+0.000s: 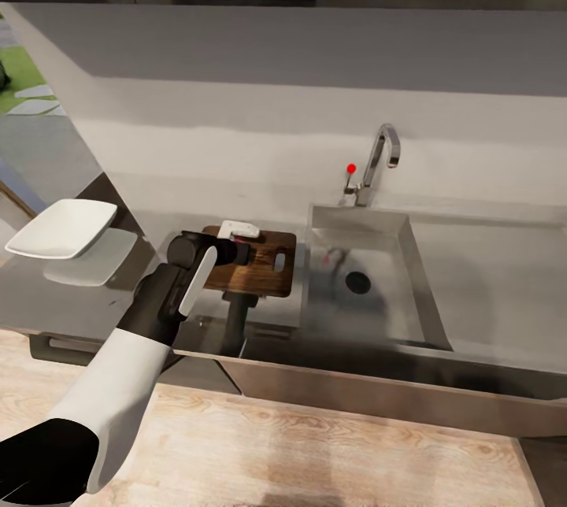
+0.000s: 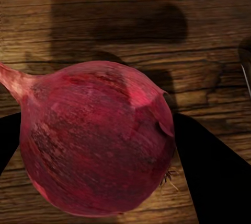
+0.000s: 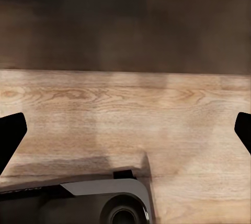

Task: In the kitchen, take the Vidalia onion out of the sink, dice it on the chopping board with the paring knife, put the diced onion into the bowl on the countertop, then place both the paring knife and the chopping board into the sink.

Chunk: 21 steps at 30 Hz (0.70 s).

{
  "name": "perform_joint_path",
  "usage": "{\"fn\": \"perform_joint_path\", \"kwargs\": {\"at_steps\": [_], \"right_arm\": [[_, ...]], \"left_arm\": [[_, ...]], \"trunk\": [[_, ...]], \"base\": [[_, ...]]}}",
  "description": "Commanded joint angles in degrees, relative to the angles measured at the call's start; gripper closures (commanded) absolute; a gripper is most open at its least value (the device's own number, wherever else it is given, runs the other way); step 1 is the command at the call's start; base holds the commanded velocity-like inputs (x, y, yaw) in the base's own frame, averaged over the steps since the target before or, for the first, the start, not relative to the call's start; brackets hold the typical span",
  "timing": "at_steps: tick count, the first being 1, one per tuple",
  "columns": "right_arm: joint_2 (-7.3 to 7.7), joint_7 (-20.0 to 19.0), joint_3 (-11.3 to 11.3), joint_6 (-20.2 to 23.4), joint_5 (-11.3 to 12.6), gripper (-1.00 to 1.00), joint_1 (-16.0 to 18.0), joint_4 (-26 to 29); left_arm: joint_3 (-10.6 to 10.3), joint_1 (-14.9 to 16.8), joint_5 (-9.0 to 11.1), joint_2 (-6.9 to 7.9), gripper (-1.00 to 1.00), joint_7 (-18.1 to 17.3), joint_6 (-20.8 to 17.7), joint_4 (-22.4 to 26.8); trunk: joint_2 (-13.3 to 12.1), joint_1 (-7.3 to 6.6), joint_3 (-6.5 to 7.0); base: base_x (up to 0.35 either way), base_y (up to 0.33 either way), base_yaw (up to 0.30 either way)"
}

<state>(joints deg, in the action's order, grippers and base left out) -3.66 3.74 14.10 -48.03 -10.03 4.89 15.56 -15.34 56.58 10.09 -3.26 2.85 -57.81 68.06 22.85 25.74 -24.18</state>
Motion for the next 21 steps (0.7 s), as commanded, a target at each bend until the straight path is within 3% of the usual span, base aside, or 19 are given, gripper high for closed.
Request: {"fn": "perform_joint_path", "kwargs": {"at_steps": [1,6,7,21], "right_arm": [[-0.03,0.39,0.23,-0.13,-0.61,-1.00,0.03,-0.01],[-0.03,0.39,0.23,-0.13,-0.61,-1.00,0.03,-0.01],[-0.03,0.39,0.23,-0.12,-0.61,-1.00,0.03,-0.01],[-0.03,0.39,0.22,-0.08,-0.61,-1.00,0.03,-0.01]], "left_arm": [[-0.04,0.02,0.90,0.01,1.00,0.26,-0.20,-1.84],[-0.04,0.02,0.86,0.01,1.00,0.24,-0.20,-1.41],[-0.04,0.02,0.83,0.01,-1.00,0.25,-0.20,-1.30],[-0.04,0.02,0.81,-0.08,-1.00,0.26,-0.22,-0.97]], "trunk": [[0.07,0.04,-0.11],[0.07,0.04,-0.14],[0.07,0.04,-0.14],[0.07,0.04,-0.14]], "base": [[0.000,0.000,0.000],[0.000,0.000,0.000],[0.000,0.000,0.000],[0.000,0.000,0.000]]}}
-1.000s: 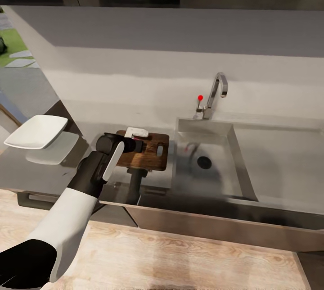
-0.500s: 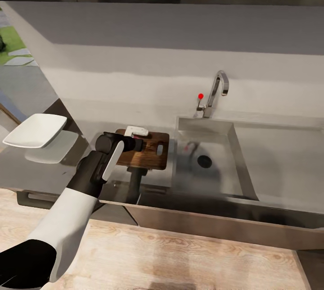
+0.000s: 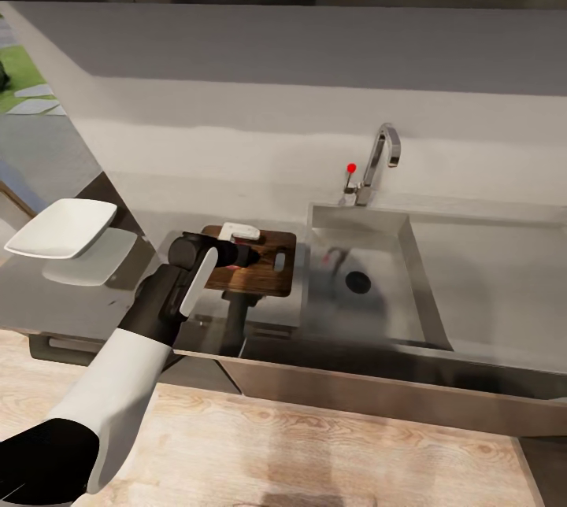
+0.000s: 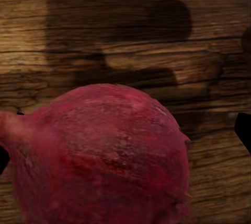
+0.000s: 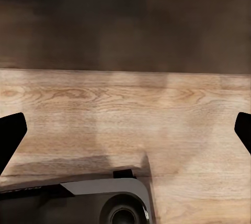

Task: In the kitchen, take the Vidalia onion out of the sink, dice it on the chopping board with the paring knife, put the diced onion into the bowl on the countertop, then place both the paring knife and the chopping board into the sink.

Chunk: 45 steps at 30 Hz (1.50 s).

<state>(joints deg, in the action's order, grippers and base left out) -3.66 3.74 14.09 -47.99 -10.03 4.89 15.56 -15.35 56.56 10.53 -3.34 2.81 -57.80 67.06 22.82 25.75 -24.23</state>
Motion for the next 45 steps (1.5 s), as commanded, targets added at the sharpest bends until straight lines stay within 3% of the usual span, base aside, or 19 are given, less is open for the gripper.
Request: {"fn": "perform_joint_path", "kwargs": {"at_steps": [1,11,12,17,24,45], "right_arm": [[-0.03,0.39,0.23,-0.11,-0.61,-1.00,0.03,-0.01],[-0.03,0.39,0.23,-0.15,-0.61,-1.00,0.03,-0.01],[-0.03,0.39,0.23,-0.15,-0.61,-1.00,0.03,-0.01],[-0.03,0.39,0.23,-0.17,-0.62,-1.00,0.03,-0.01],[-0.02,0.39,0.23,-0.17,-0.63,-1.00,0.03,-0.01],[-0.03,0.39,0.23,-0.18,-0.68,-1.00,0.03,-0.01]], "left_arm": [[-0.03,0.05,0.37,0.00,-1.00,0.28,-0.26,0.09],[0.05,0.05,0.38,0.33,-1.00,0.34,-0.38,8.59],[0.06,0.05,0.38,0.42,-1.00,0.35,-0.39,11.06],[0.06,0.05,0.37,1.50,-1.00,0.35,-0.39,14.16],[0.10,0.05,0.37,3.19,-1.00,0.35,-0.39,15.44],[0.06,0.05,0.45,3.34,-1.00,0.35,-0.40,14.92]], "trunk": [[0.09,0.03,-0.09],[0.09,0.03,-0.09],[0.09,0.03,-0.09],[0.09,0.03,-0.09],[0.09,0.03,-0.09],[0.09,0.03,-0.09]], "base": [[0.000,0.000,0.000],[0.000,0.000,0.000],[0.000,0.000,0.000],[0.000,0.000,0.000],[-0.003,0.000,0.000],[-0.290,0.000,0.000]]}}
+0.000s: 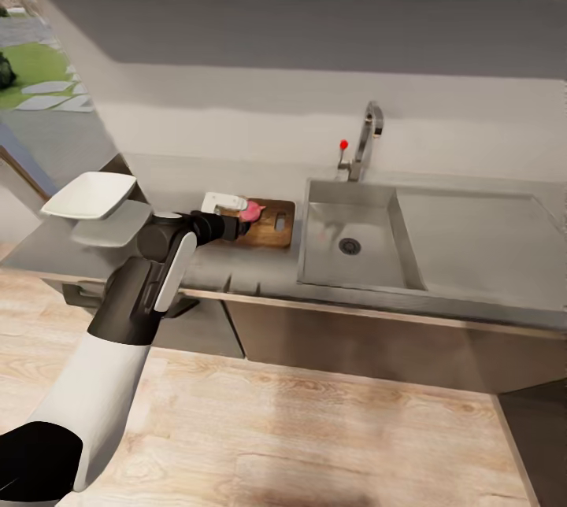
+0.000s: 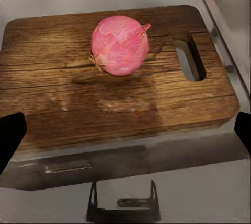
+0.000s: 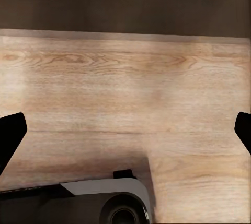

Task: In the kitchen, take the Vidalia onion out of the sink, dice it on the chopping board with the paring knife, put the diced onion into the bowl on the countertop, then place both the paring knife and the chopping board into the sink.

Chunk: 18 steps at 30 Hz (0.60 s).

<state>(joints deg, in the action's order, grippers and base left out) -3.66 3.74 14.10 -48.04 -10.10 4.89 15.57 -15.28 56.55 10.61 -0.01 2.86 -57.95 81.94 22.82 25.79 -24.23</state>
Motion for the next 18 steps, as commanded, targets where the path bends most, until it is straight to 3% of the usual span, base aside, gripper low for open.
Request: {"fn": "perform_joint_path", "kwargs": {"at_steps": [1,18], "right_arm": [[-0.03,0.39,0.22,-0.12,-0.61,-1.00,0.03,-0.01],[-0.03,0.39,0.23,-0.12,-0.62,-1.00,0.03,-0.01]], "left_arm": [[-0.02,0.05,0.38,0.01,-1.00,0.30,-0.24,-0.04],[-0.08,0.05,0.46,-0.13,-1.00,0.30,-0.23,-3.05]], "trunk": [[0.10,-0.01,-0.09],[0.10,-0.01,-0.09]], "base": [[-0.332,0.000,0.000],[-0.332,0.000,0.000]]}}
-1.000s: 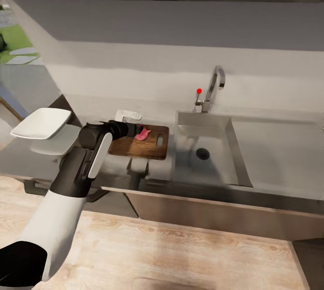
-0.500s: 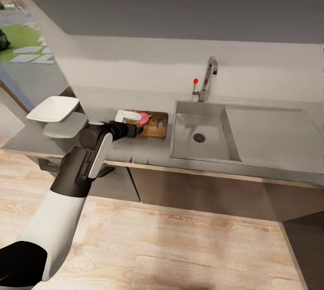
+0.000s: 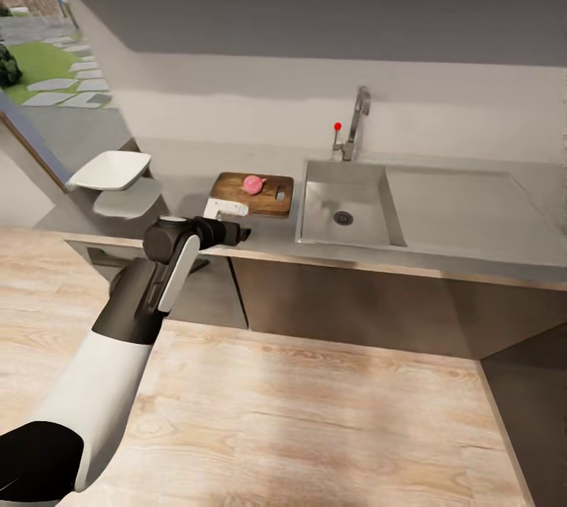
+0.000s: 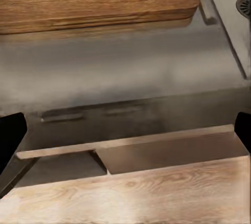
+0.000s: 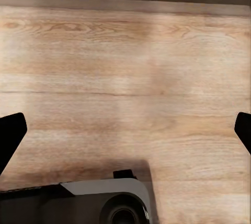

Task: In the kitchen, take the Vidalia onion out of the sink, dice it on the chopping board with the paring knife, put the diced onion into the bowl on the countertop, then place both the paring knife and the chopping board into the sink.

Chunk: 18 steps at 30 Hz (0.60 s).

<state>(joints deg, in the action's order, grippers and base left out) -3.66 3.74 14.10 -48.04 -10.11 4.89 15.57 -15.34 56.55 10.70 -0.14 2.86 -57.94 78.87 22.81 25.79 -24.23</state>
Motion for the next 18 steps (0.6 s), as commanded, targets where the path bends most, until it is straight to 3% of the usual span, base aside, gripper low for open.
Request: {"fn": "perform_joint_path", "kwargs": {"at_steps": [1,6,10,14,18], "right_arm": [[0.00,0.39,0.22,-0.12,-0.61,-1.00,0.03,-0.01],[-0.03,0.39,0.22,-0.11,-0.61,-1.00,0.03,-0.01],[0.04,0.39,0.22,-0.05,-0.61,-1.00,0.03,-0.01],[0.05,0.36,0.22,0.04,-0.61,-1.00,0.03,-0.01],[0.05,0.33,0.22,0.05,-0.61,-1.00,0.03,-0.01]], "left_arm": [[-0.02,0.05,0.38,-0.03,-1.00,0.29,-0.24,-0.40],[-0.13,0.01,0.38,-0.28,-1.00,0.22,-0.18,-4.47],[-0.29,-0.03,0.38,-0.58,-1.00,0.03,0.07,-11.07],[-0.38,-0.04,0.32,-1.36,-1.00,-0.43,0.86,-19.04],[-0.39,-0.07,0.37,-1.66,-1.00,-0.55,5.60,-25.91]], "trunk": [[0.10,-0.01,-0.09],[0.10,-0.01,-0.09],[0.10,-0.01,-0.09],[0.10,-0.01,-0.09],[0.10,-0.01,-0.09]], "base": [[-0.332,0.000,0.000],[-0.333,0.000,0.000],[-0.283,0.000,0.000],[-0.075,0.000,0.000],[-0.011,0.000,0.000]]}}
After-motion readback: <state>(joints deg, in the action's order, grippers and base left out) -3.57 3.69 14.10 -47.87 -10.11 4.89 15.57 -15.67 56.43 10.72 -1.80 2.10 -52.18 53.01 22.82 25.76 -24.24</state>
